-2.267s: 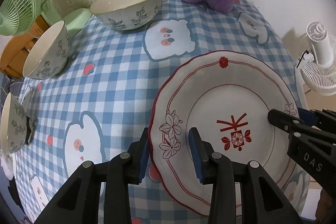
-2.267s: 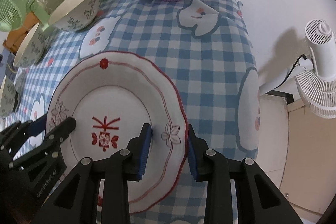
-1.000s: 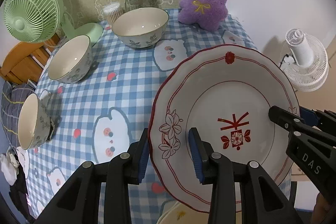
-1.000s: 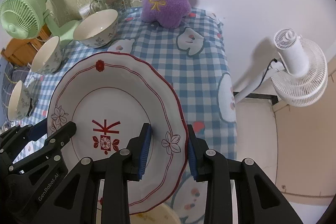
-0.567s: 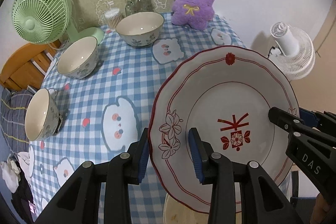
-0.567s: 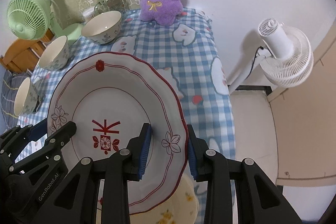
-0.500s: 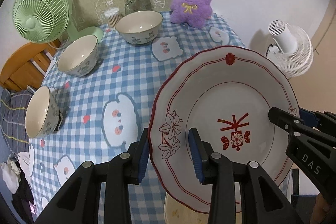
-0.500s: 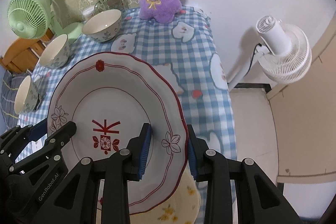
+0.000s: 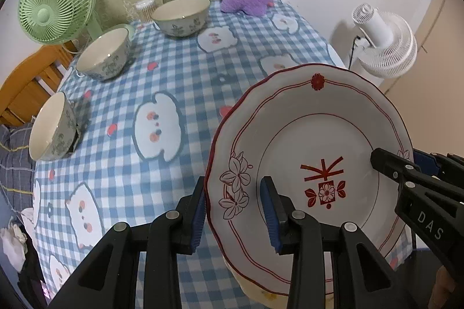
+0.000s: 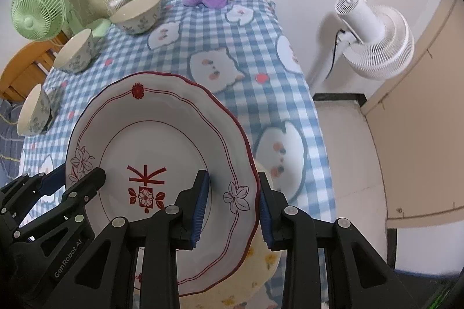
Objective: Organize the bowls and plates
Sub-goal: 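Lower the red-trimmed plate onto the flower plate stack with both grippers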
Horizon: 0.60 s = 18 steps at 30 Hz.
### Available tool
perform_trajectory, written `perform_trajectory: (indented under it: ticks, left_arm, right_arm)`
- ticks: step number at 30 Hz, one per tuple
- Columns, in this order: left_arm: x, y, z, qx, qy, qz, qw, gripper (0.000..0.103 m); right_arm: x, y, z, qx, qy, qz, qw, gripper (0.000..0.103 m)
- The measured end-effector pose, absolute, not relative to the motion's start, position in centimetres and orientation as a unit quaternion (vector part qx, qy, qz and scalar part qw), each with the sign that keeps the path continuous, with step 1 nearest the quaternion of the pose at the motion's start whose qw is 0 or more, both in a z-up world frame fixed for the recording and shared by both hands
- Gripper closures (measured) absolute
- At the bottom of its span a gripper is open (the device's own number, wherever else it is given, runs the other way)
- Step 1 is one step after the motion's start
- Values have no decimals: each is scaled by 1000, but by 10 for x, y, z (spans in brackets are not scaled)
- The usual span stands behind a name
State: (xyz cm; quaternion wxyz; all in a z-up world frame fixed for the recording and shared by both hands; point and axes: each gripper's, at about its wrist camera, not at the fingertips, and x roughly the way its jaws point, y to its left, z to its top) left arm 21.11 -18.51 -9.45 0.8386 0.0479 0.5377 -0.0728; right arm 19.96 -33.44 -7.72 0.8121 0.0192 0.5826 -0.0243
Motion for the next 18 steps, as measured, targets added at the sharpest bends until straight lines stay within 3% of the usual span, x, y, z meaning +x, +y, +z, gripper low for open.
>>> perform_trajectory:
  ticks: [18]
  left_arm:
    - [183, -201, -124, 81, 548, -97, 827, 67]
  right_arm:
    - [162, -348, -111, 55, 604, -51, 793, 68]
